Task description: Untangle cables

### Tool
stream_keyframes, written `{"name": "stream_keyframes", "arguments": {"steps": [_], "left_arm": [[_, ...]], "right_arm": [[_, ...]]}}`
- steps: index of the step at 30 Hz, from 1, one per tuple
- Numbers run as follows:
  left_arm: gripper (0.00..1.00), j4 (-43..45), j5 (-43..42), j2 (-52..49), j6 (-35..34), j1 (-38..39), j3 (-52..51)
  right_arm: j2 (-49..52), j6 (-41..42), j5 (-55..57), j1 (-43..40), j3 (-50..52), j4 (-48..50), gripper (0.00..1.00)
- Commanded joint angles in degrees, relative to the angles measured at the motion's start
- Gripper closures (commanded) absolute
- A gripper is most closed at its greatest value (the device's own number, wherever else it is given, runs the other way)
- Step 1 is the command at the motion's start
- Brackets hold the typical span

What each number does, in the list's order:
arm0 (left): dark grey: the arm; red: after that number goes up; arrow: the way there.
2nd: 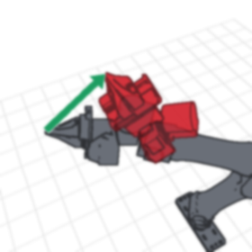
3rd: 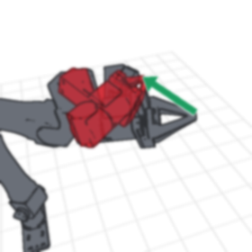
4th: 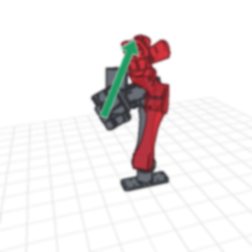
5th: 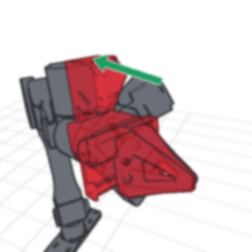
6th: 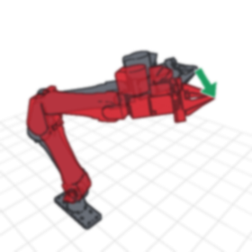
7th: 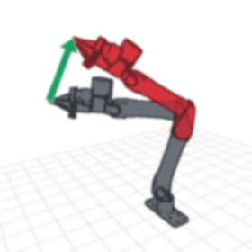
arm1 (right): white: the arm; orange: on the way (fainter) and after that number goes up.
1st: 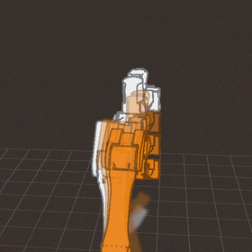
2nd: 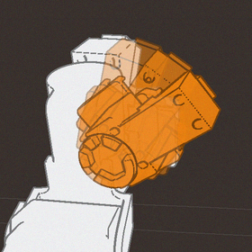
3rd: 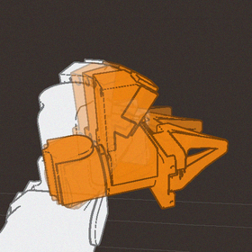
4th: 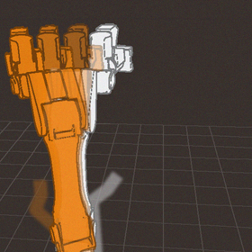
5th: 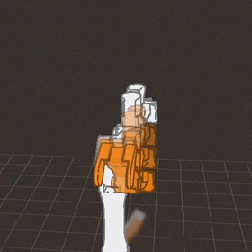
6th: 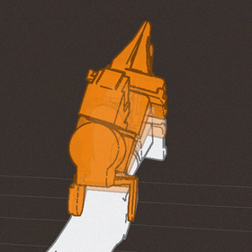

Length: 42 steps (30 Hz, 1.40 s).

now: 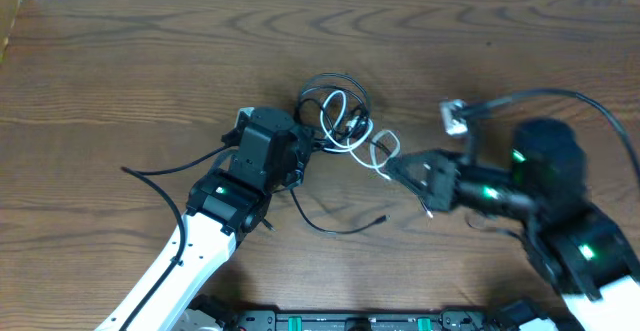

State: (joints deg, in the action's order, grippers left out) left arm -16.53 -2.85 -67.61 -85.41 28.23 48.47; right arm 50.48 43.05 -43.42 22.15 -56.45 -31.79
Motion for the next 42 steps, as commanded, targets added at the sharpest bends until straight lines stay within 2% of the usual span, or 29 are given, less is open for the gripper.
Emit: {"name": "stream_keyframes", "arguments": {"steps": [1,4,7,9,12,14,19,23,29,34,42], "left_arm": [[0.92,-0.13,5.05,-0.13,1.18,-0.17,0.5],[0.92,-0.22,4.76,-0.55,1.18,-0.17,0.5],[0.92,-0.13,2.86,-0.55,1.18,-0.15,0.5],[0.92,-0.15,1.97,-0.55,1.22,-0.15,0.5],[0.92,-0.15,1.99,-0.52,2.49,-0.13,0.5],[0.92,-0.13,1.99,-0.55,2.47,-0.11,0.5],[0.92,-0.15,1.97,-0.55,2.49,-0.13,0.5],[0.92,-0.15,1.79,-0.55,2.47,-0.13,0.5],[0.92,-0.15,1.77,-0.55,2.47,-0.11,0.5],[0.92,-0.15,0.28,-0.52,2.78,-0.13,0.5],[0.92,-0.17,0.28,-0.52,3.37,-0.13,0.5]], "right_arm": [[-4.98,-4.81,-3.13,-1.25,-0.44,-0.59,0.99],[-8.41,-7.52,0.74,-2.03,-0.44,-1.07,0.99],[-7.45,-5.6,4.17,-1.55,-0.44,-5.53,0.81],[-4.55,-3.23,4.2,-0.11,-0.37,-7.52,0.76],[1.84,0.31,4.37,4.33,-0.35,-5.68,0.78],[7.65,1.6,3.69,8.17,-0.35,-0.2,0.81],[17.2,3.43,2.56,13.44,-0.35,11.63,0.8],[21.49,6.86,5.66,13.53,-0.35,11.85,0.79],[25.11,12.59,13.44,13.55,-0.35,12.9,0.78],[25.94,13.4,19.1,13.51,-0.35,12.87,0.79],[25.92,20.2,16.83,11.98,-0.35,14.58,0.81]]}}
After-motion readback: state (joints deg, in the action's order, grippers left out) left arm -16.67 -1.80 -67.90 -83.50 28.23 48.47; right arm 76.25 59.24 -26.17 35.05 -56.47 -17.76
